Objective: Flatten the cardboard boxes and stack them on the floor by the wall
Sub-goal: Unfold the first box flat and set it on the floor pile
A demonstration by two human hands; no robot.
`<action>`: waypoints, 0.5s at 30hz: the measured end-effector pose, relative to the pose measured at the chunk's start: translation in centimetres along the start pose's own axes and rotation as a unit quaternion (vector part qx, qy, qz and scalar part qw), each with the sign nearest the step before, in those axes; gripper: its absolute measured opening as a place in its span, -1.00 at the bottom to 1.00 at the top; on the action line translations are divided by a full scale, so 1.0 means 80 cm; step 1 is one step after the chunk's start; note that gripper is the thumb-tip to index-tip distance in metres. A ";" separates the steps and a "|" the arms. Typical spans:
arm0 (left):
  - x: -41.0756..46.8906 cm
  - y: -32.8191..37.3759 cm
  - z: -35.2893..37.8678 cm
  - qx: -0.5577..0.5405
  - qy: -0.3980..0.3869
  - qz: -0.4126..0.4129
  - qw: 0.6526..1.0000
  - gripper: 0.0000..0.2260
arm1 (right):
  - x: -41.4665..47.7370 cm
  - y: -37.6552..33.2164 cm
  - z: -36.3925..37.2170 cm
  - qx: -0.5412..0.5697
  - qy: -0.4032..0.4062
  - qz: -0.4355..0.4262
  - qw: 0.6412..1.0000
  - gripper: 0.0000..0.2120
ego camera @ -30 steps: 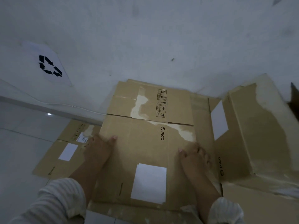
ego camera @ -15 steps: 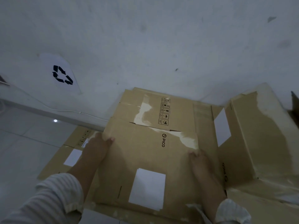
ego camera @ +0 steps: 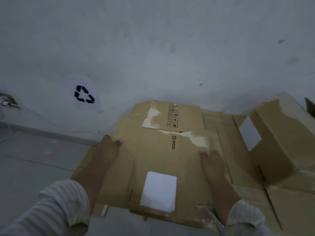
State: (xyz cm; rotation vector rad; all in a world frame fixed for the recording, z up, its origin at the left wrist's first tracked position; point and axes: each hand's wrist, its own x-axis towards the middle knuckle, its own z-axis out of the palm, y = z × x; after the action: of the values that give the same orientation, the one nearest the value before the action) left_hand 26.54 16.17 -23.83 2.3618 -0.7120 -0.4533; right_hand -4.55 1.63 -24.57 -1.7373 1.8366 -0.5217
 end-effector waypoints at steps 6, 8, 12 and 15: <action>0.031 -0.060 -0.123 -0.035 0.015 0.041 0.998 -0.90 | -0.073 -0.100 0.056 0.070 0.028 -0.018 0.997 -0.60; 0.044 -0.079 -0.158 -0.039 0.011 0.046 0.998 -0.94 | -0.092 -0.133 0.079 0.094 0.032 -0.024 0.995 -0.62; 0.080 -0.125 -0.203 -0.026 0.009 0.051 0.998 -0.93 | -0.126 -0.193 0.135 0.118 0.022 -0.032 0.992 -0.71; 0.120 -0.174 -0.212 -0.017 0.025 0.034 0.999 -0.93 | -0.142 -0.227 0.193 0.129 0.004 -0.031 0.991 -0.75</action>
State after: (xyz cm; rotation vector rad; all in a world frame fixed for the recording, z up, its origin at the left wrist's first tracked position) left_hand 47.47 27.58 -21.53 2.3018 -0.7527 -0.3737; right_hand 19.40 12.68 -23.69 -1.6230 1.6418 -0.7562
